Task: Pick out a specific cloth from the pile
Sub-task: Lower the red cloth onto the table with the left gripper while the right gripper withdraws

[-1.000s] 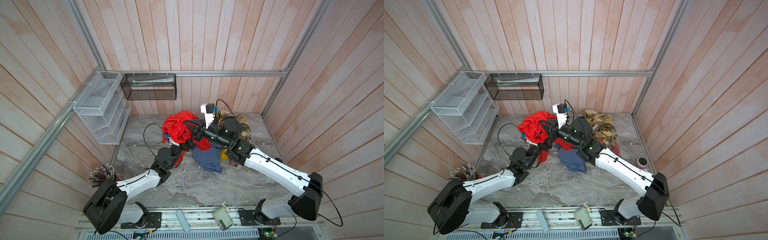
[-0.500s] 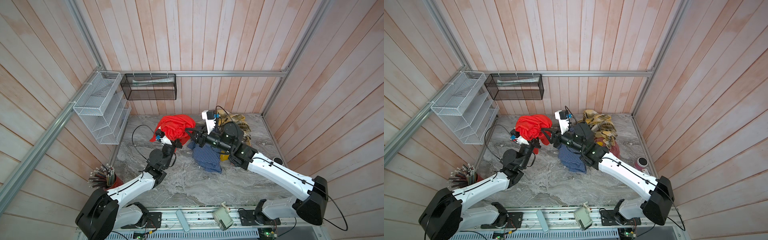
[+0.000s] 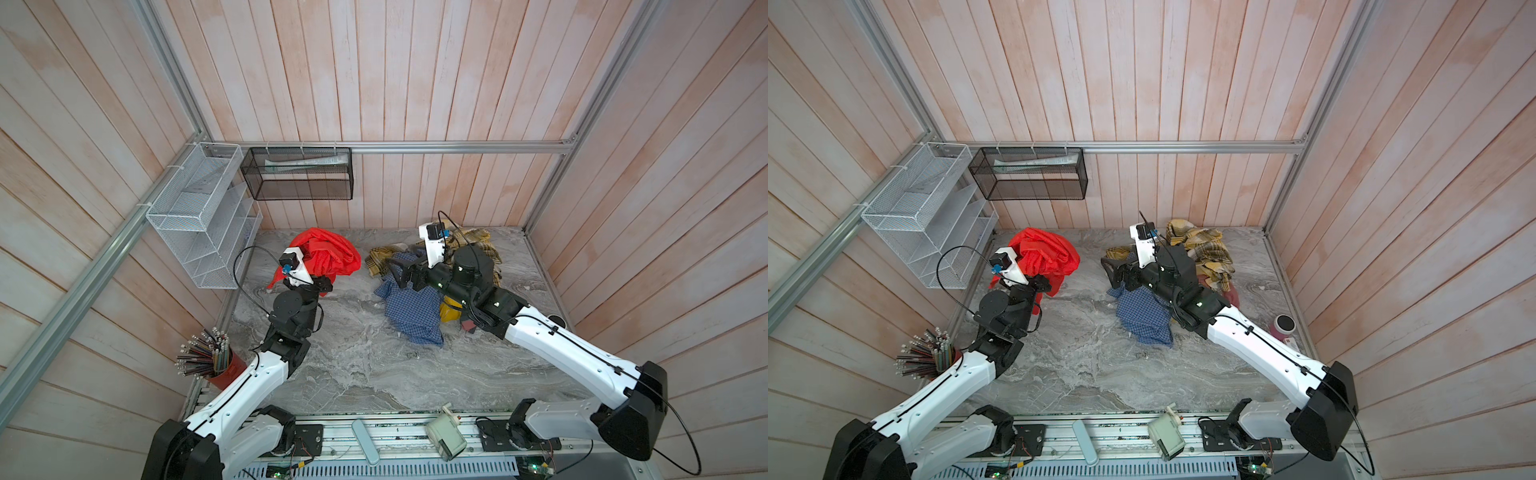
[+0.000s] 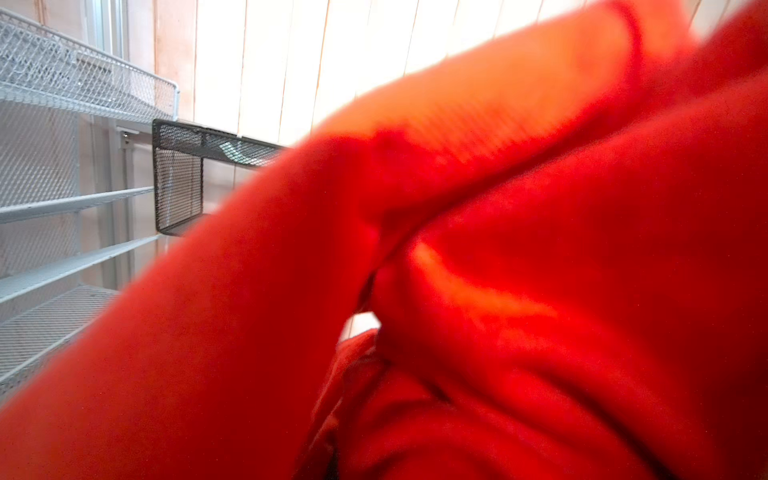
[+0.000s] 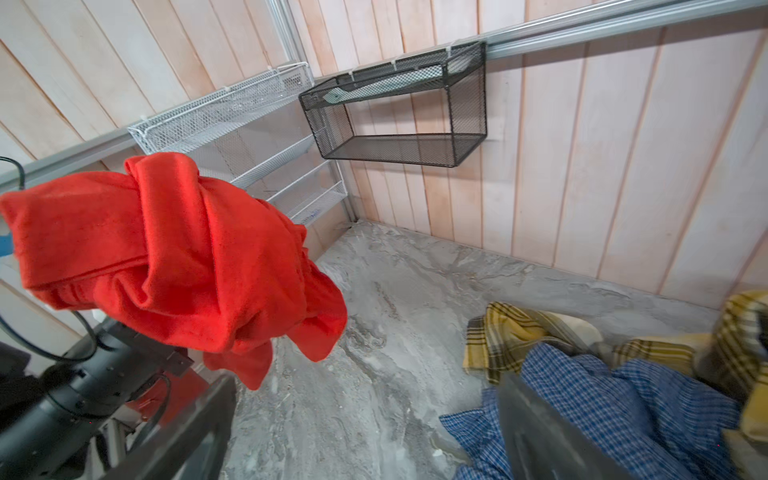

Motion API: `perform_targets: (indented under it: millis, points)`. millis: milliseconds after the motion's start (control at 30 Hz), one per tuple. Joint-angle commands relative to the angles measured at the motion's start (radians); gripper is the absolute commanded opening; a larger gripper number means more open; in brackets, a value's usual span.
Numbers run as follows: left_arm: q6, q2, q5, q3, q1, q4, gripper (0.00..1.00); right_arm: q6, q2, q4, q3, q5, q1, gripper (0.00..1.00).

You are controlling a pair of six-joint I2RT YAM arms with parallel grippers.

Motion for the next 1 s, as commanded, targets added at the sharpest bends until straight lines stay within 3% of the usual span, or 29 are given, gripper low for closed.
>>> perform_targets:
  millis: [0, 133, 300, 600, 967]
  points:
    - [0.045, 0.014, 0.036, 0.003, 0.045, 0.026, 0.0, -0.049, -0.067, -0.055, -0.062, 0.06, -0.045, 0.98]
    - [0.016, 0.077, 0.083, 0.017, 0.138, 0.023, 0.0, -0.079, -0.16, -0.055, -0.168, 0.1, -0.099, 0.98]
    - [-0.052, 0.178, 0.164, 0.038, 0.266, -0.009, 0.0, -0.169, -0.329, 0.042, -0.367, 0.269, -0.138, 0.98]
    - [-0.04, 0.38, 0.238, 0.131, 0.294, -0.149, 0.0, -0.197, -0.53, 0.182, -0.608, 0.263, -0.303, 0.98]
    - [-0.146, 0.441, 0.098, 0.084, 0.351, -0.156, 0.0, -0.149, -0.546, 0.166, -0.63, 0.202, -0.376, 0.98]
